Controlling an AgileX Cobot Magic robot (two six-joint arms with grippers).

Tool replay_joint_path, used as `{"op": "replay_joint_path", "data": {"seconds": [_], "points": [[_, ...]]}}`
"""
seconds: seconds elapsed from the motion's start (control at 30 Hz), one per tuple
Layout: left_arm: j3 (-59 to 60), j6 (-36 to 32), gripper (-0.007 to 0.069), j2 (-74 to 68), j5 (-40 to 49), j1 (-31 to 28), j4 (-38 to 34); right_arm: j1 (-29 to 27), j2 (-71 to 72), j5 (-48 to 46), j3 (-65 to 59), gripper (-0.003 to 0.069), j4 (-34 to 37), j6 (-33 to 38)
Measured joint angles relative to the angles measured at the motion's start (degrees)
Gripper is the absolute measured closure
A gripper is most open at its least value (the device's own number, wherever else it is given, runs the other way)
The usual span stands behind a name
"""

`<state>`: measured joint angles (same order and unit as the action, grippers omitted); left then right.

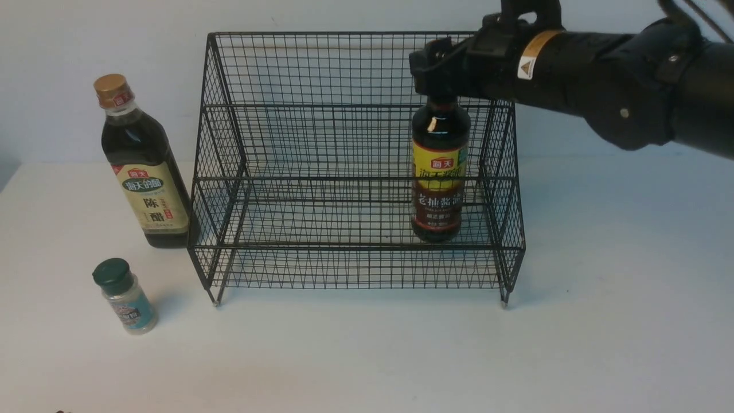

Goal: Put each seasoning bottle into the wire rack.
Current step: Use the right arm to put the condiment bottle back on the shelf, then use the left arm to grab the condiment bottle closest to it

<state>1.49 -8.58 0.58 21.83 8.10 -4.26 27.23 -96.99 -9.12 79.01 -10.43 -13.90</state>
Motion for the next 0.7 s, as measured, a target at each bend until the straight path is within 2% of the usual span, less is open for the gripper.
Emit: {"op": "replay_joint_path", "data": {"seconds": [0.2,0.33,0.37,0.4,0.6,0.7], "points": [[0.0,0.0,0.0629,0.0,0.0,0.0,0.0,0.0,4.9,-2.6,0.0,0.0112,-1.2,0.2],[0.0,0.0,0.0629,0.0,0.0,0.0,0.0,0.0,9.2,-7.1,0.0,0.0146,-4.2,0.3],[0.0,0.0,0.0629,0.0,0.0,0.0,0.0,0.0,12.8,-10.9,0.0,0.0197,-5.9,0.3],[0.0,0.0,0.0629,0.0,0.0,0.0,0.0,0.0,13.7,-11.3,0.0,0.0212,-6.1,0.3],[0.0,0.0,0.0629,0.0,0.0,0.0,0.0,0.0,29.3,-24.0,-0.2,0.0564,-10.6,-0.6],[0.0,0.0,0.0629,0.0,0.0,0.0,0.0,0.0,38.3,-26.1,-4.5,0.0655,-12.1,-1.7]]}}
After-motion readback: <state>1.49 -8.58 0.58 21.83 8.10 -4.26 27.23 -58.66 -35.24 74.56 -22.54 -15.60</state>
